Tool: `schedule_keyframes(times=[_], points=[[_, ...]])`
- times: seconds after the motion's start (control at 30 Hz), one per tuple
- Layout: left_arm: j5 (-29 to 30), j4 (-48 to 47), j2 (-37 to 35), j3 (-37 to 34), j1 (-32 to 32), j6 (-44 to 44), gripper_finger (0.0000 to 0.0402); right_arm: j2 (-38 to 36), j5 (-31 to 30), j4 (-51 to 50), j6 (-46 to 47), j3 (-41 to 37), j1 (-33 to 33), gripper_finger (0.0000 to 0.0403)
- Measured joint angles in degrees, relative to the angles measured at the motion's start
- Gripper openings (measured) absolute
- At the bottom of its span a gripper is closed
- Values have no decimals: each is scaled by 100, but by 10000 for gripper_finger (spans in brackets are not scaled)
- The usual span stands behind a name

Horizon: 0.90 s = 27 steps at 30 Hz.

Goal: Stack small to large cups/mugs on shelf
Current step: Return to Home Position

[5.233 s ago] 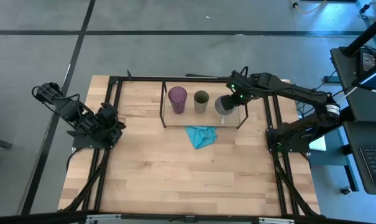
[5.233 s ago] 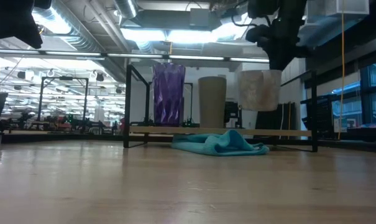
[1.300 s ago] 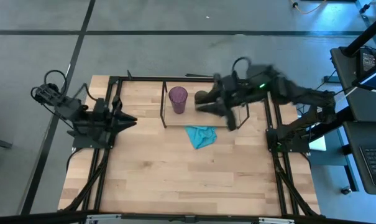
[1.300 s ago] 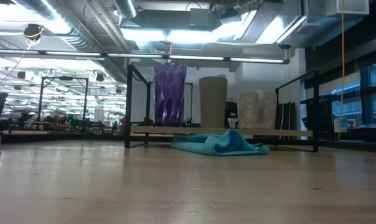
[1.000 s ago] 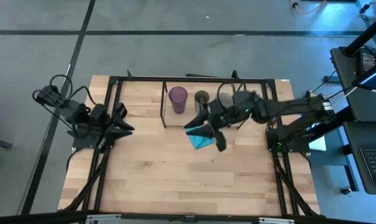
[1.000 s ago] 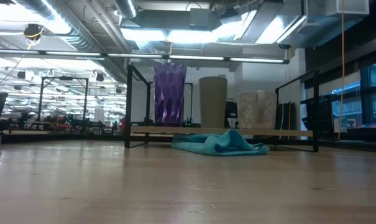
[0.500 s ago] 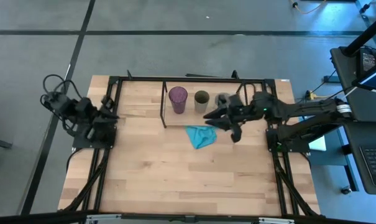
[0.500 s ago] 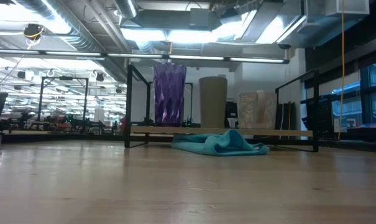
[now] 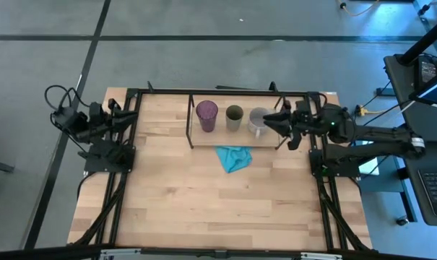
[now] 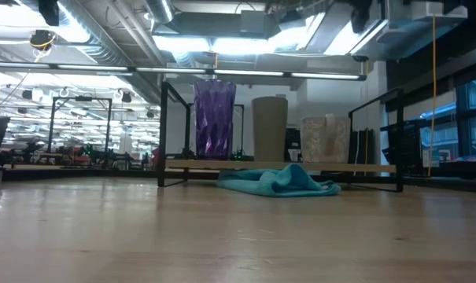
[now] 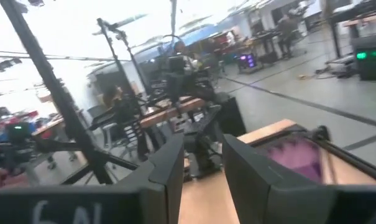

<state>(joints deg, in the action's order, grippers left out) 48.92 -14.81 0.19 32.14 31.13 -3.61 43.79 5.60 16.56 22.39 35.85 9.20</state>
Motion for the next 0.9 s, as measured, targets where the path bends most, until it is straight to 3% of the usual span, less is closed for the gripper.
schedule_keyframes(times=[0.2, 0.43, 0.9], points=[[-73, 18, 2, 0, -1, 78, 60, -836, 56, 79, 139, -728, 414, 112], [-194, 24, 2, 0, 0, 167, 60, -1533, 504, 920, 157, -1499, 494, 112], [-207, -13, 2, 0, -1, 259, 60, -2080, 504, 1952, 486, -2516, 494, 112]])
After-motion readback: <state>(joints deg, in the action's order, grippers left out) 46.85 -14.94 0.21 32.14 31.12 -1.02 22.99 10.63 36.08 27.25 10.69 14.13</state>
